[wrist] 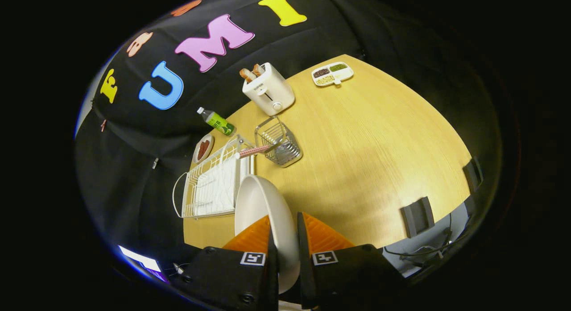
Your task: Take the plate from the dish rack, then take the spoon from the basket and place it into the plate.
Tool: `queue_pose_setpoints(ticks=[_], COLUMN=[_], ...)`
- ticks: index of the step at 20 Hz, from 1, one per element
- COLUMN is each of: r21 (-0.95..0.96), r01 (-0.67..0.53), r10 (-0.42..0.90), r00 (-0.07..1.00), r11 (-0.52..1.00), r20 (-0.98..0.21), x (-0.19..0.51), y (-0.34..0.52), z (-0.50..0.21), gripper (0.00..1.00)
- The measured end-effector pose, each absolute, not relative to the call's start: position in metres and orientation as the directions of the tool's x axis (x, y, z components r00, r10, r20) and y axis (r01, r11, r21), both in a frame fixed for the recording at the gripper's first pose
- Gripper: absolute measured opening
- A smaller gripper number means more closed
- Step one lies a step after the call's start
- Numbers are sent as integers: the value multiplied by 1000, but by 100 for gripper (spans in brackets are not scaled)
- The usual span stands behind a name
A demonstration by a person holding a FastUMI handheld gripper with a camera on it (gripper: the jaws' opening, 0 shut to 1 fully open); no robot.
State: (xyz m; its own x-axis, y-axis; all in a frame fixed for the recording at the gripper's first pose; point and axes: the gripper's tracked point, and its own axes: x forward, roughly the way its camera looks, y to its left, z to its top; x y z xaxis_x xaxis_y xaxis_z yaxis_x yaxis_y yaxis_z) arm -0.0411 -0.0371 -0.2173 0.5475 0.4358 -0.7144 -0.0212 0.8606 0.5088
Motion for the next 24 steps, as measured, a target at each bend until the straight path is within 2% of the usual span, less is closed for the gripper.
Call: queue_pose_setpoints(ticks=[5,9,11,15,20,24], r21=[474,473,513,489,418,335], r01=[-68,-139,-131,-127,-177,-294], r10=[448,486,520,497,452,445], r00=[465,408,390,389,425,561], r11=[878,870,848,863,891,895], r20=[-763,-773,-760,-776,-784,-698], x=[-8,10,15,25,33,54], y=[-41,-34,-31,-40,-53,-44], z=[-269,-301,-310,-330,-333,-299], gripper=[23,24,24,24,34,87])
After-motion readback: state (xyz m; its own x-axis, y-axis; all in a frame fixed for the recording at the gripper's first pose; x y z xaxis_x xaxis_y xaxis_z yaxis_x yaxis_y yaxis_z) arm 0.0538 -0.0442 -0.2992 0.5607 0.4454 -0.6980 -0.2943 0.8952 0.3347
